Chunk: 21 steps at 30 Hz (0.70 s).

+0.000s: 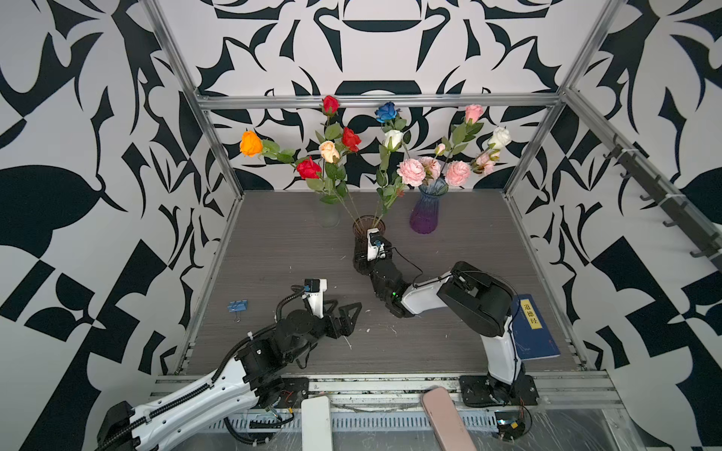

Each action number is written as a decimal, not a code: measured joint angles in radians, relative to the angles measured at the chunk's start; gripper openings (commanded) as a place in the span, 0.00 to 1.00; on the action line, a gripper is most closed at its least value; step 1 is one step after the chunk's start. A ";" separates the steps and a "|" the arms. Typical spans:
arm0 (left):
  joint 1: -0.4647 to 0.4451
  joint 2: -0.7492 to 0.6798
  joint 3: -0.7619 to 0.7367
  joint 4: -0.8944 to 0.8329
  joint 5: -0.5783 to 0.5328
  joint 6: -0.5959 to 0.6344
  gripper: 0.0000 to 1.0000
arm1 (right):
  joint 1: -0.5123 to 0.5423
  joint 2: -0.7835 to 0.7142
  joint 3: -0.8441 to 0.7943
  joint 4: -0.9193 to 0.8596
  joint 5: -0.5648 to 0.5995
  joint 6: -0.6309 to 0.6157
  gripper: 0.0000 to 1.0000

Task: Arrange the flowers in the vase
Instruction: 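Slide the dark purple vase farther from the robot with the right gripper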

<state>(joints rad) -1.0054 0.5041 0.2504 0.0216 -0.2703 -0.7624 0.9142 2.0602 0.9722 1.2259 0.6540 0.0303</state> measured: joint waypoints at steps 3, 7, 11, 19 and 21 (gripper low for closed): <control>0.000 0.000 0.000 0.000 0.000 0.000 1.00 | 0.000 0.005 0.011 -0.005 -0.002 0.000 0.65; 0.000 0.000 0.000 0.000 0.000 0.000 0.99 | 0.000 0.005 0.016 -0.014 -0.003 0.003 0.65; 0.000 0.000 0.000 0.000 0.000 0.000 0.99 | 0.000 0.005 0.029 -0.037 -0.003 0.007 0.65; 0.000 -0.005 0.000 0.000 0.000 0.000 1.00 | 0.000 0.005 0.042 -0.055 0.005 0.006 0.87; 0.000 -0.006 0.000 0.000 0.000 0.000 0.99 | 0.001 0.005 0.042 -0.045 0.011 0.002 0.89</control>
<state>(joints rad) -1.0054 0.4984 0.2504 0.0216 -0.2703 -0.7624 0.9154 2.0655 1.0145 1.1809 0.6647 0.0326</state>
